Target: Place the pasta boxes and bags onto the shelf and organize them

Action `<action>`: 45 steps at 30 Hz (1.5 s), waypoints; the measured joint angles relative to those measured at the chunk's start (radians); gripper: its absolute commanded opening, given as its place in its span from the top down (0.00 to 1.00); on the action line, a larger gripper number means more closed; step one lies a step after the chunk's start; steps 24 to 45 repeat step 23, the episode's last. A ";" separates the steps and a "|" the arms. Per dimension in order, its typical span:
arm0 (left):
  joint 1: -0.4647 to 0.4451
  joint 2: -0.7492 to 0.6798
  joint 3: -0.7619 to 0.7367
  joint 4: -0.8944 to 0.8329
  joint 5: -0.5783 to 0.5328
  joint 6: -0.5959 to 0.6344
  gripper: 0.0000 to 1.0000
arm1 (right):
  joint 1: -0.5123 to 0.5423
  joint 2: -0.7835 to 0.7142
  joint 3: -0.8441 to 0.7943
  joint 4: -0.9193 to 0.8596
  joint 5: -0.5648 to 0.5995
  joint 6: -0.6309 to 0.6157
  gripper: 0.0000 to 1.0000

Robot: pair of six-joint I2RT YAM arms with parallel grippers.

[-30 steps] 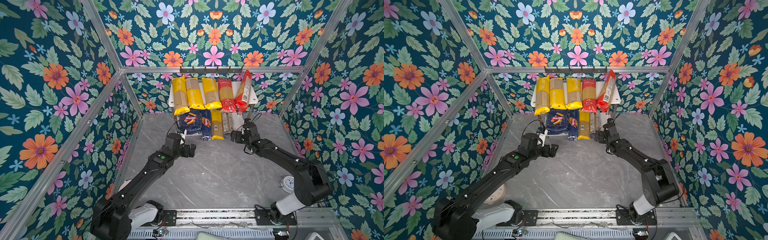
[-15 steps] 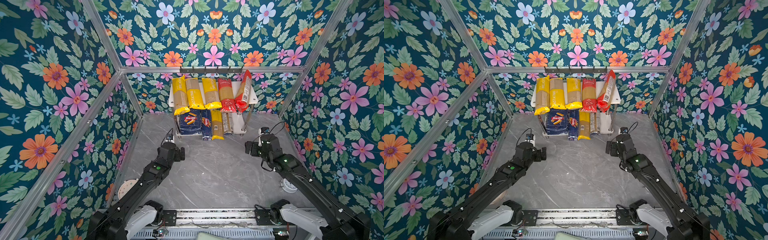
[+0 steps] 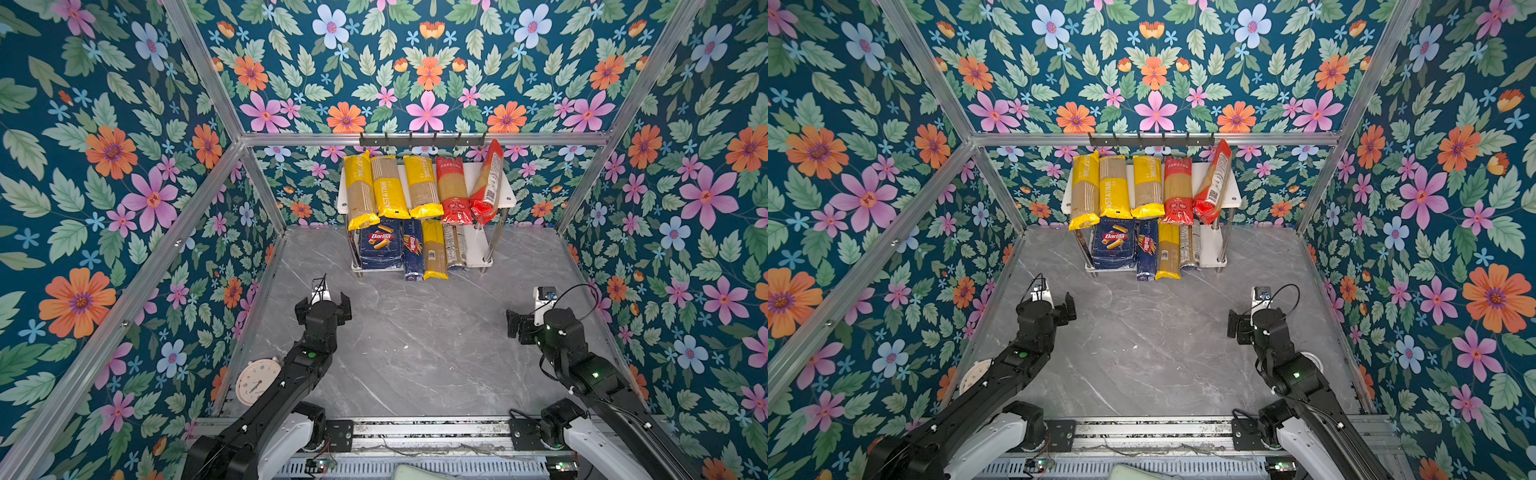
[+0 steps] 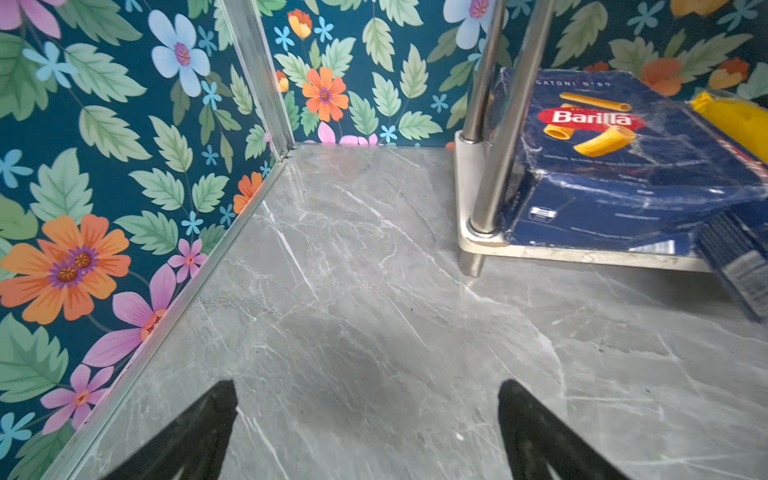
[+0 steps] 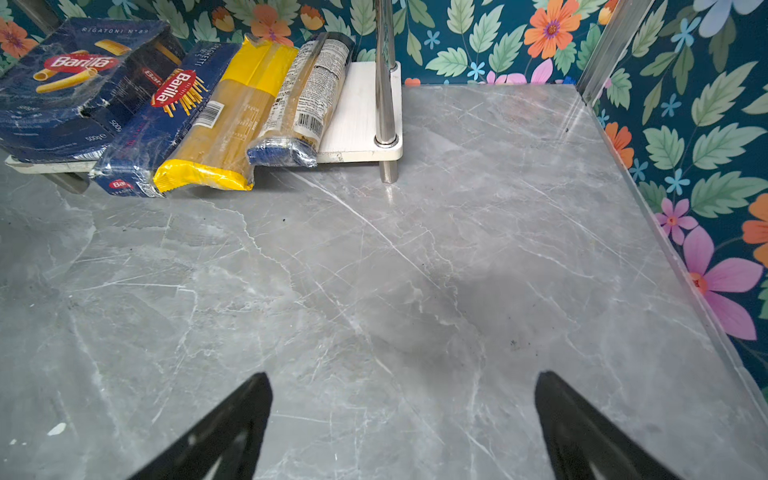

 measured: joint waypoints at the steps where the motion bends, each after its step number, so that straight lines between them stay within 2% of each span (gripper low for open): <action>1: 0.010 0.006 -0.027 0.041 -0.008 0.005 0.01 | 0.000 -0.006 -0.026 0.036 0.002 -0.018 0.01; 7: 0.085 0.094 -0.140 0.304 -0.045 0.035 0.01 | -0.024 0.081 -0.110 0.234 0.069 -0.047 0.01; 15: 0.194 0.361 -0.248 0.738 0.069 0.035 0.01 | -0.074 0.307 -0.198 0.522 0.132 -0.077 0.01; 21: 0.249 0.455 -0.220 0.922 0.157 0.045 0.01 | -0.240 0.368 -0.254 0.699 0.093 -0.095 0.01; 23: 0.264 0.488 -0.209 0.959 0.190 0.058 0.01 | -0.291 0.394 -0.266 0.756 0.056 -0.094 0.01; 45: 0.264 0.488 -0.209 0.959 0.190 0.058 0.01 | -0.291 0.394 -0.266 0.756 0.056 -0.094 0.01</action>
